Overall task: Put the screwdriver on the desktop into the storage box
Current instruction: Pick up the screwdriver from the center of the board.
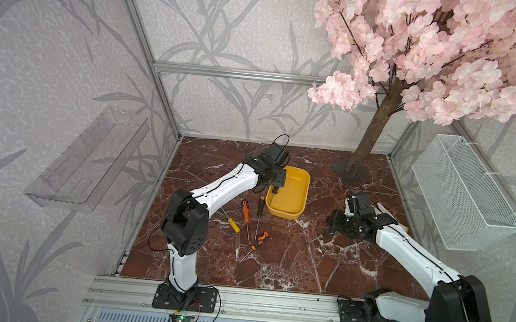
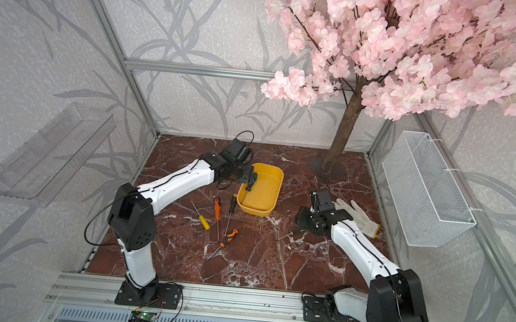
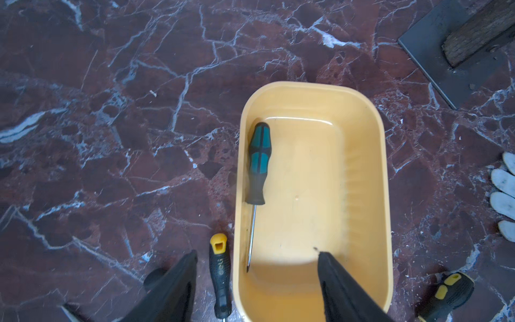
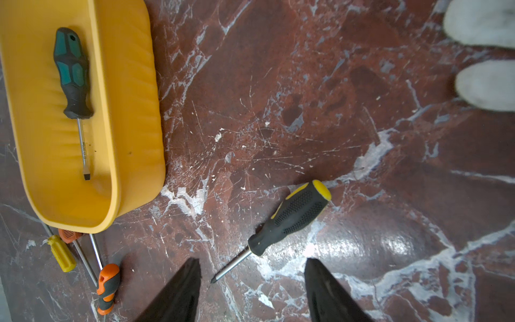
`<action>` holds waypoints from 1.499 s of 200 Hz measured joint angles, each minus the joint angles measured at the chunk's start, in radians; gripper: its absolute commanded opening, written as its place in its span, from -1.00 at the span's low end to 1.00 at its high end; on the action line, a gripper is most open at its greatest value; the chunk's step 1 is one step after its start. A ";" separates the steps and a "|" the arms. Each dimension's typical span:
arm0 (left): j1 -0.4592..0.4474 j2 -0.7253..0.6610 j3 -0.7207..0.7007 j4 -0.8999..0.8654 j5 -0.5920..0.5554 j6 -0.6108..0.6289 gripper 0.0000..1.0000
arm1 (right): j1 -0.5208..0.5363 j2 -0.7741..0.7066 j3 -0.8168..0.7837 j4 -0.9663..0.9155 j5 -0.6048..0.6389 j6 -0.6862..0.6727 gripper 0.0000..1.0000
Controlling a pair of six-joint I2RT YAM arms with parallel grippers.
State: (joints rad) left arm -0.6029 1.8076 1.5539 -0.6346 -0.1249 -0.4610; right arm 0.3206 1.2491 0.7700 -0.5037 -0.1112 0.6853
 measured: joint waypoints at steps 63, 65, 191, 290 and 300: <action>0.008 -0.300 -0.379 0.153 -0.087 -0.129 0.62 | 0.009 0.014 0.033 -0.086 0.028 0.006 0.27; 0.008 -0.311 -0.394 0.162 -0.088 -0.133 0.62 | 0.009 0.014 0.033 -0.087 0.029 0.007 0.27; 0.009 -0.626 -0.822 0.451 -0.053 -0.272 0.61 | 0.060 0.145 0.019 -0.080 0.077 0.144 0.20; 0.009 -0.604 -0.823 0.479 -0.027 -0.286 0.60 | 0.071 0.286 0.028 0.001 0.068 0.201 -0.14; 0.009 -0.602 -0.823 0.479 -0.027 -0.291 0.60 | 0.071 0.290 0.028 0.000 0.068 0.204 -0.14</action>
State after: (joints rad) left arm -0.5938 1.2053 0.7311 -0.1555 -0.1516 -0.7525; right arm 0.3912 1.5391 0.7979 -0.5034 -0.0429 0.8898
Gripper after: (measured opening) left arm 0.801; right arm 0.432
